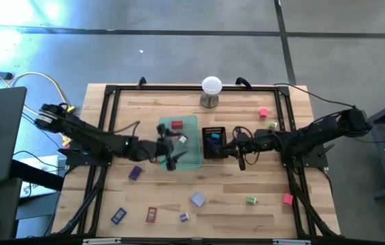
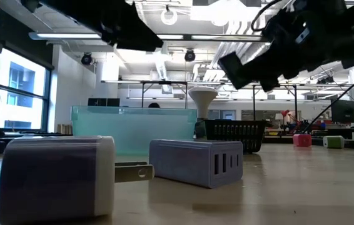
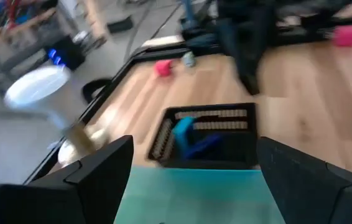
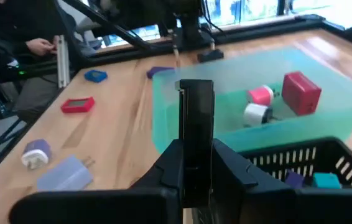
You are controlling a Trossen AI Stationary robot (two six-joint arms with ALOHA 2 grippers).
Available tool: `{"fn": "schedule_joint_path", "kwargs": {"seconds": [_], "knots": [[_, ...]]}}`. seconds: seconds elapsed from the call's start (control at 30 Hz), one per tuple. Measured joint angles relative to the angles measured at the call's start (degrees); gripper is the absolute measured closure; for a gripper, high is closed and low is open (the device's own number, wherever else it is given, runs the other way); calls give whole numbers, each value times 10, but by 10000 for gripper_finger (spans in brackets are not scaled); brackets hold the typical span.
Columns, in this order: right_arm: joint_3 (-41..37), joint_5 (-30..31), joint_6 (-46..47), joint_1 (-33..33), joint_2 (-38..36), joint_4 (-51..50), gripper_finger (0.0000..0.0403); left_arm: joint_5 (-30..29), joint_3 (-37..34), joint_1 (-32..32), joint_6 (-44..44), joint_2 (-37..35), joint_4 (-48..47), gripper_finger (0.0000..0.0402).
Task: Pick & Place Office items
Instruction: Put the black digital clock into the black bin
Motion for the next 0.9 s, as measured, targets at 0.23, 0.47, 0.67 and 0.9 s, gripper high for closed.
{"fn": "schedule_joint_path", "kwargs": {"seconds": [0.23, 0.47, 0.67, 0.9], "knots": [[0, -2, 10, -8, 59, 44, 365, 37, 0, 34, -18, -9, -20, 71], [0, -10, 10, -9, 95, 85, 365, 52, 0, 34, -18, -7, -20, 71], [0, -11, 10, -9, 96, 90, 365, 52, 0, 34, -17, -7, -20, 71], [0, -2, 11, -9, 96, 90, 365, 52, 0, 34, -17, -7, -20, 71]]}}
